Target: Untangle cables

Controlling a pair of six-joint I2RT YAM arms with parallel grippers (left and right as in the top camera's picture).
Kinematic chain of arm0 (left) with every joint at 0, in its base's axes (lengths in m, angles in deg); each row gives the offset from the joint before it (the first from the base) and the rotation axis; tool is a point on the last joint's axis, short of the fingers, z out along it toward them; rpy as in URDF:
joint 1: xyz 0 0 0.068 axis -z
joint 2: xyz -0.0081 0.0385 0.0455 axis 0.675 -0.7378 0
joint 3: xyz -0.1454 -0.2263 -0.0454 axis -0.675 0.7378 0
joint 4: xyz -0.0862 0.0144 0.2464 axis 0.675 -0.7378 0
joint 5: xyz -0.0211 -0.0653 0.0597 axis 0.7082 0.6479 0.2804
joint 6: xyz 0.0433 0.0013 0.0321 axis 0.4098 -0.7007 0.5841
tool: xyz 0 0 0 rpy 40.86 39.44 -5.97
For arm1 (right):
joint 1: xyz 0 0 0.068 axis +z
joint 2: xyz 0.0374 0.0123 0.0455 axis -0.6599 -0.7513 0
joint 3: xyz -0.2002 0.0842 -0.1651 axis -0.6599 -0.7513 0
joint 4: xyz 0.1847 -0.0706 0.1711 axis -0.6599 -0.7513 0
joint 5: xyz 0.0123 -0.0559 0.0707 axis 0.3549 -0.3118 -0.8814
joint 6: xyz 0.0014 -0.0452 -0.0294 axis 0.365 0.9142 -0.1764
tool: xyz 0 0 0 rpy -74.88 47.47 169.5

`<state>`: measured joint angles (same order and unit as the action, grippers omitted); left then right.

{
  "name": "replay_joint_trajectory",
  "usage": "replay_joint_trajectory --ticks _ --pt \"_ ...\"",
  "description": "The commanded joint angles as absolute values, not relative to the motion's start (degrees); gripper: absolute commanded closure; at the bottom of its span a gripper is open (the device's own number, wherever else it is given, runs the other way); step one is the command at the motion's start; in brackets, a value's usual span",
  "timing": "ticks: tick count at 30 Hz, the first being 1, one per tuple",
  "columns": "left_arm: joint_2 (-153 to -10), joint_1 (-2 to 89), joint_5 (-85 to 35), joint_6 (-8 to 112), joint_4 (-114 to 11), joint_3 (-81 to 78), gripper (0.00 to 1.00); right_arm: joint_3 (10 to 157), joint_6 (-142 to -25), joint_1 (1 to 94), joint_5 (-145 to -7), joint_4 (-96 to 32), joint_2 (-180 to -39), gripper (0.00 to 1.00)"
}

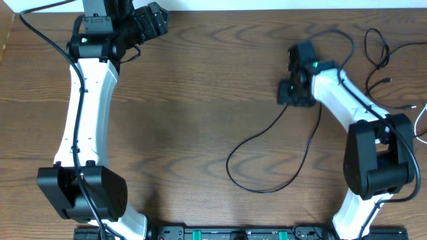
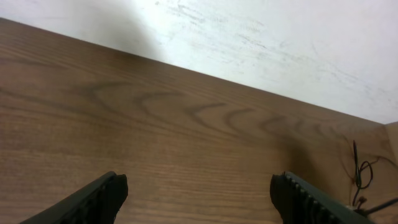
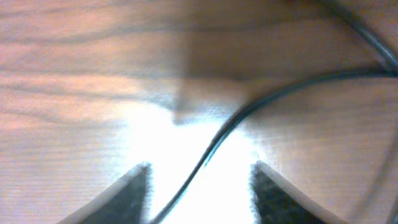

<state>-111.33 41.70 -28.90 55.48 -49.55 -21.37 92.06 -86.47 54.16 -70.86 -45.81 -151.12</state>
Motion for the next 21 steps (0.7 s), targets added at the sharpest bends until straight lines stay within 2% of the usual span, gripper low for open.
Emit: replay_joint_trajectory --ticks 1,2,5,8,14,21 --pt "-111.18 41.50 -29.25 56.47 -49.40 -21.67 0.21 100.02 -81.33 54.05 -73.22 -55.60 -149.59 0.05" --pt "-111.18 41.50 -29.25 56.47 -49.40 -21.67 0.22 100.98 -83.19 54.05 -73.20 -59.08 -149.59 0.02" --pt "-111.18 41.50 -29.27 56.49 -49.40 -21.67 0.21 99.69 -91.78 54.03 -71.91 -66.88 -149.72 0.01" --pt "-111.18 41.50 -29.27 56.49 -49.40 -21.67 0.22 93.87 -99.97 54.03 -66.38 -67.23 -149.72 0.01" --pt "-111.18 41.50 -30.78 56.51 -49.40 -21.67 0.21 79.45 -108.59 53.59 -65.09 -51.08 -149.72 0.01" --pt "-111.18 41.50 -30.78 56.49 -49.40 -21.67 0.21 72.04 -110.77 53.48 -67.30 -38.80 -149.72 0.01"
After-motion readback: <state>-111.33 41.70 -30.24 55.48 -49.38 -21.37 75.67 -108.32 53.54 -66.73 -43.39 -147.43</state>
